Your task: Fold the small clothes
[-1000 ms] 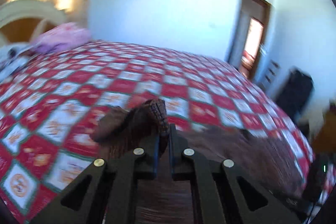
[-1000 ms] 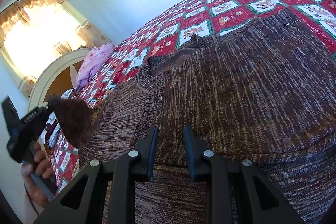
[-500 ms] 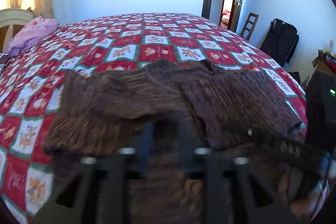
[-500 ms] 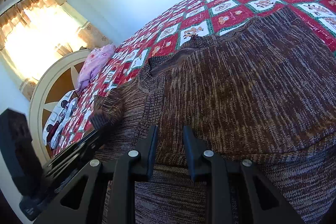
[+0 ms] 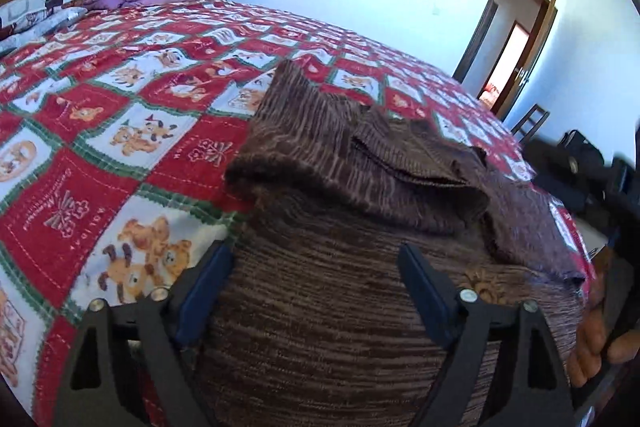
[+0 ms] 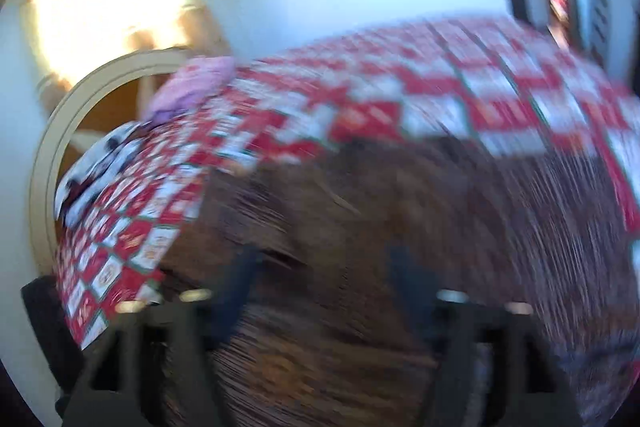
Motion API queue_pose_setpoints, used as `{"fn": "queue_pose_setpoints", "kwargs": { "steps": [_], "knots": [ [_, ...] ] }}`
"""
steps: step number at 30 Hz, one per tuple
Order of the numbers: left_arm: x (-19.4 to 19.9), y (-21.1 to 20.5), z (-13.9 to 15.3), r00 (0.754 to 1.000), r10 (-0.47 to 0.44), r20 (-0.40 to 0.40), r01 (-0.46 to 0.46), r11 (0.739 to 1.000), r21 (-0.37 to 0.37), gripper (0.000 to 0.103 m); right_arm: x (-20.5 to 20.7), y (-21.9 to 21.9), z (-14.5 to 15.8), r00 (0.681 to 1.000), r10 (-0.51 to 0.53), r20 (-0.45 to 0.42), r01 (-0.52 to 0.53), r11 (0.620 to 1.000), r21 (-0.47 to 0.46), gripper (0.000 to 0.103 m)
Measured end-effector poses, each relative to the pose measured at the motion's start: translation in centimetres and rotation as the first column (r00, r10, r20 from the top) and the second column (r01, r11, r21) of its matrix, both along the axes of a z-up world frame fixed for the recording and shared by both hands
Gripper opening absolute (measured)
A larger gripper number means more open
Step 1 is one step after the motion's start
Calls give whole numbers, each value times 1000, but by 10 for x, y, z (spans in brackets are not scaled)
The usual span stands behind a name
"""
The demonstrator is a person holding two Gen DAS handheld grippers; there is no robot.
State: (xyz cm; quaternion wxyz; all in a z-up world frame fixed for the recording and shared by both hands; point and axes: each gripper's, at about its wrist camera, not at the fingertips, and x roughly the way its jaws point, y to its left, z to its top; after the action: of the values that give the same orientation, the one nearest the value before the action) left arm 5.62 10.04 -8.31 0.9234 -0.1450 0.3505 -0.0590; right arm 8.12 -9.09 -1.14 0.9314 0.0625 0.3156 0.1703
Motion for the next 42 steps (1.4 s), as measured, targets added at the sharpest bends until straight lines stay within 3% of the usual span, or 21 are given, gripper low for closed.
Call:
{"fn": "queue_pose_setpoints", "kwargs": {
  "steps": [3, 5, 9, 11, 12, 13, 17, 21, 23, 27, 29, 34, 35, 36, 37, 38, 40, 42],
  "knots": [
    [-2, -2, 1, 1000, -1, 12, 1, 1000, 0, 89, 10, 54, 3, 985, 164, 43, -150, 961, -232, 78],
    [-3, 0, 0, 1000, -2, 18, 2, 1000, -11, 89, 22, 81, -13, 969, 247, -11, -237, 915, -325, 67],
    [-4, 2, -1, 1000, -9, 24, 9, 1000, -19, 91, 54, 94, -43, 960, 245, -134, -276, 902, -332, 51],
    [-4, 2, -1, 1000, -13, 23, 13, 1000, -18, 92, 65, 87, -55, 962, 208, -177, -257, 907, -333, 37],
    [-5, 2, -1, 1000, -14, 25, 15, 1000, -20, 92, 66, 81, -52, 964, 200, -176, -246, 924, -294, 26],
    [-5, 3, -2, 1000, -16, 27, 17, 1000, -25, 93, 68, 69, -47, 961, 194, -197, -232, 952, -197, 6],
    [-5, 3, -2, 999, -20, 30, 21, 999, -30, 94, 63, 24, -29, 973, 142, -183, -126, 987, 97, 6],
    [-3, 3, -3, 999, -21, 30, 22, 999, -31, 94, 59, -29, -28, 973, 93, -213, 0, 916, 401, 6],
    [-3, 3, -3, 999, -20, 29, 21, 999, -27, 94, 57, -49, -33, 971, 52, -233, 66, 879, 473, 6],
    [-3, 2, -3, 999, -21, 29, 22, 1000, -23, 95, 62, -75, -46, 954, -49, -296, 188, 866, 464, 6],
    [-3, 2, -3, 999, -21, 29, 21, 1000, -21, 95, 67, -84, -60, 938, -68, -339, 236, 842, 486, 6],
    [-3, 1, -3, 999, -25, 28, 25, 1000, -15, 96, 76, -87, -72, 926, -80, -370, 252, 860, 445, 11],
    [-3, 1, -3, 999, -24, 29, 25, 1000, -17, 96, 74, -90, -72, 925, -60, -375, 250, 839, 484, 15],
    [-2, 1, -3, 999, -25, 29, 25, 999, -19, 96, 74, -93, -71, 924, -51, -379, 253, 824, 507, 32],
    [-2, 1, -3, 999, -26, 29, 27, 999, -21, 97, 68, -95, -70, 926, -35, -377, 253, 799, 545, 58],
    [-2, 1, -3, 999, -28, 29, 28, 999, -20, 97, 60, -97, -68, 933, -32, -359, 246, 784, 569, 67],
    [-2, 1, -3, 999, -29, 31, 29, 999, -20, 97, 44, -94, -62, 948, -30, -318, 212, 804, 556, 69],
    [-2, 1, -3, 999, -29, 31, 29, 999, -19, 97, 30, -81, -56, 960, -17, -281, 162, 849, 503, 69]
  ]
}}
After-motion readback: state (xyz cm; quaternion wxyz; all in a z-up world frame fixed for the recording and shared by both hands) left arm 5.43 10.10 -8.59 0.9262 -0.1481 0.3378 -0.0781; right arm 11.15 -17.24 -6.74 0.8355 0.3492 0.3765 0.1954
